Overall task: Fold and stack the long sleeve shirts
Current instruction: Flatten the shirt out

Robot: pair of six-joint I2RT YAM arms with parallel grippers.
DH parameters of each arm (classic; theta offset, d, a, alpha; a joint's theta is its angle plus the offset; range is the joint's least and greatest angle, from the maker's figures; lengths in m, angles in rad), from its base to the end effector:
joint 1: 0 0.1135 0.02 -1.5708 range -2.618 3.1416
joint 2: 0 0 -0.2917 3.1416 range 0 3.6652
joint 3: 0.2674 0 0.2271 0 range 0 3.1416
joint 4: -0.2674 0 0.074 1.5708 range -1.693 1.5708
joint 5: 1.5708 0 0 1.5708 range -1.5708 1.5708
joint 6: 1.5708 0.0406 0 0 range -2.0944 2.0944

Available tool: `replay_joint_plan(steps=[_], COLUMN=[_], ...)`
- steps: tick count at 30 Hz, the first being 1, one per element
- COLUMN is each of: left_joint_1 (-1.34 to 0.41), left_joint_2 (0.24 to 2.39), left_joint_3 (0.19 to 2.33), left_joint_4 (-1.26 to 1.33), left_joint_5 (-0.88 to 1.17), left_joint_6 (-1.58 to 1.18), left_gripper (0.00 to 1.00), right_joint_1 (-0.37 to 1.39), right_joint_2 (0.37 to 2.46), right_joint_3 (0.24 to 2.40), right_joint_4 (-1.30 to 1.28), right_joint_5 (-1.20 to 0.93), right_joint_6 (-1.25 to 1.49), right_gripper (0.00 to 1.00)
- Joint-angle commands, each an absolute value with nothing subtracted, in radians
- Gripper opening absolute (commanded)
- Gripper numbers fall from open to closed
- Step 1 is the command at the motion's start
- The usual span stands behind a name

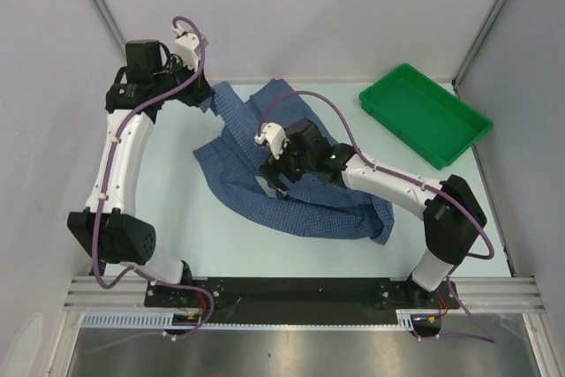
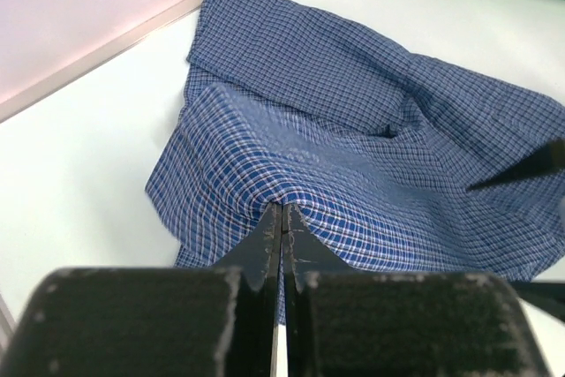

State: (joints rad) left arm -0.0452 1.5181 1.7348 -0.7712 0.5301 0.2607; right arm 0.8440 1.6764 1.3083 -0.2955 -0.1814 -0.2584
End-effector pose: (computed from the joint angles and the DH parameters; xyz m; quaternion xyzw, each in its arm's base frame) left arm 0.2971 -0.0340 0.4531 0.2544 0.8139 -0.1770 0.4915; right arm 0.2380 0.2787 0.3106 -0.5026 0.7418 0.2039 0.3943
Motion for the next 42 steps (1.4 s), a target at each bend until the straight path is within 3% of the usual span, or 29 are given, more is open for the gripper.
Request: replay_joint_plan(steps=[1, 8, 15, 20, 21, 22, 27, 31, 33, 35, 39, 41, 42], left_joint_1=[-0.055, -0.069, -0.069, -0.069, -0.069, -0.069, -0.144, -0.45, -0.613, -0.667, -0.628, -0.571, -0.502], left_joint_2=[1.561, 1.603, 1.592, 1.575, 1.556, 1.543, 1.457, 1.332, 1.327, 1.351, 1.422, 1.443, 1.468], left_joint_3=[1.828, 1.897, 1.939, 1.942, 1.931, 1.895, 1.746, 1.379, 1.284, 1.215, 1.236, 1.273, 1.284], left_joint_4=[-0.759, -0.764, -0.775, -0.784, -0.787, -0.791, -0.954, -0.996, -0.997, -1.017, -1.002, -0.938, -0.89], left_joint_5=[0.489, 0.462, 0.457, 0.483, 0.5, 0.54, 0.811, 0.701, 0.655, 0.661, 0.637, 0.635, 0.618], left_joint_6=[0.209, 0.186, 0.163, 0.175, 0.184, 0.198, 0.463, 0.687, 0.759, 0.799, 0.801, 0.776, 0.752], left_gripper=[0.0, 0.0, 0.0, 0.0, 0.0, 0.0, 0.0, 0.0, 0.0, 0.0, 0.26, 0.53, 0.57], right_joint_1=[0.888, 0.927, 0.874, 0.847, 0.832, 0.821, 0.714, 0.594, 0.519, 0.456, 0.426, 0.422, 0.422], right_joint_2=[1.641, 1.686, 1.756, 1.717, 1.704, 1.678, 1.553, 1.442, 1.387, 1.346, 1.232, 1.21, 1.194], right_joint_3=[1.39, 1.422, 1.425, 1.365, 1.365, 1.365, 1.37, 1.333, 1.304, 1.248, 1.161, 1.125, 1.112], right_joint_4=[-0.264, -0.242, -0.282, -0.249, -0.25, -0.256, -0.31, -0.377, -0.397, -0.422, -0.443, -0.454, -0.454], right_joint_5=[-0.081, 0.064, 0.126, 0.178, 0.192, 0.213, 0.174, 0.05, 0.0, -0.101, -0.159, -0.193, -0.201], right_joint_6=[-0.195, -0.201, -0.213, -0.198, -0.196, -0.198, -0.227, -0.241, -0.253, -0.268, -0.353, -0.371, -0.377], right_gripper=[1.0, 0.98, 0.79, 0.25, 0.04, 0.0, 0.0, 0.0, 0.0, 0.0, 0.0, 0.0, 0.0])
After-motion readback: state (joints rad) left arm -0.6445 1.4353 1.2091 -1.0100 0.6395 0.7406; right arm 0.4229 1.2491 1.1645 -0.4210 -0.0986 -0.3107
